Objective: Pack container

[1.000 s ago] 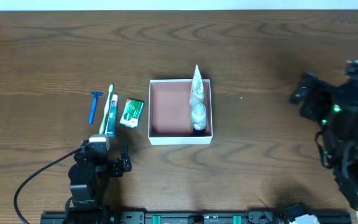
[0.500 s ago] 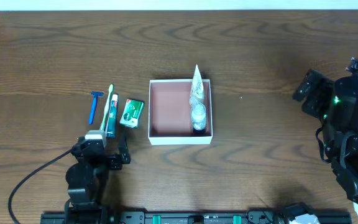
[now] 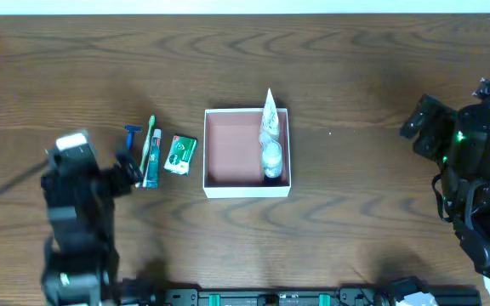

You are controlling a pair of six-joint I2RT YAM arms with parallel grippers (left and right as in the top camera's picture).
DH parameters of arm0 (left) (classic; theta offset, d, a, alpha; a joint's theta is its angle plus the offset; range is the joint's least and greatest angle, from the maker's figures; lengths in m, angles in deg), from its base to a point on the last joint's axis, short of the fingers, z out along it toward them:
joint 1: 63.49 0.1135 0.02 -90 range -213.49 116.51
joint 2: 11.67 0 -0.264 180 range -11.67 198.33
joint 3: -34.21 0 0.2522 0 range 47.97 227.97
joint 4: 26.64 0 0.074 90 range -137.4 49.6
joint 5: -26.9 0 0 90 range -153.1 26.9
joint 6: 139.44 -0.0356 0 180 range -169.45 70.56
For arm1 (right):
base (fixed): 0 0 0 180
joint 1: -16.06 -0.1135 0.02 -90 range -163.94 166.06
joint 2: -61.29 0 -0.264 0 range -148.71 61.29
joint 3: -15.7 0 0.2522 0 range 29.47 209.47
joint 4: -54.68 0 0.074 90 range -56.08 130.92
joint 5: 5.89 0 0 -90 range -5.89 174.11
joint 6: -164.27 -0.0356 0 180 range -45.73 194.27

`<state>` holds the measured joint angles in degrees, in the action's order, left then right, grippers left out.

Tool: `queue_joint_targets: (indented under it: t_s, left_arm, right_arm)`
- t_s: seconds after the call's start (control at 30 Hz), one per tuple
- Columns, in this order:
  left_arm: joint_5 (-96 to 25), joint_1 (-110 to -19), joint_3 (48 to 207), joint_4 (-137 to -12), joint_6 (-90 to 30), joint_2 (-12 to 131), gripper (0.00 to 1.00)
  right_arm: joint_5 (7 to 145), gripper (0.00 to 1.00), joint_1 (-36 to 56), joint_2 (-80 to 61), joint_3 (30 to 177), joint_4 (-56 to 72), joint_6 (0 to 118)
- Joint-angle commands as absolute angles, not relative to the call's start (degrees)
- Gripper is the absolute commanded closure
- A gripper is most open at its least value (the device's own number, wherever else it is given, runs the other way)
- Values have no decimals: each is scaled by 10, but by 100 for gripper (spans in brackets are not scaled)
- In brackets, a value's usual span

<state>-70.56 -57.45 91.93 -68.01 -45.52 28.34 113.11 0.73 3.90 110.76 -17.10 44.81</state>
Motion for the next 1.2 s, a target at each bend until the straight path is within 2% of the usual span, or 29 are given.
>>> queue_joint_targets:
  t_s: [0.0, 0.2, 0.3, 0.57, 0.7, 1.07, 1.17]
  left_arm:
    - [-692, -525, 1008, -726, -430, 409, 2]
    - [-495, -428, 1154, -800, -531, 650, 2]
    - [-455, -415, 1179, -805, -570, 738, 2]
    - [-468, -444, 1181, -808, -651, 885, 2]
    - [-559, -459, 1181, -794, -653, 922, 2]
    - [-563, -458, 1181, -715, -664, 997, 0]
    - [-563, -459, 1181, -704, -680, 1012, 8]
  right_arm:
    - [1139, 1, 14, 39, 1111, -172, 445]
    - [1139, 1, 14, 39, 1111, -172, 445]
    - [1139, 1, 14, 39, 1111, -172, 445]
    - [1139, 1, 14, 39, 1111, -172, 445]
    - [1139, 1, 14, 39, 1111, -172, 445]
    - [1139, 1, 14, 39, 1111, -172, 445]
    - [1139, 1, 14, 39, 1111, -172, 445]
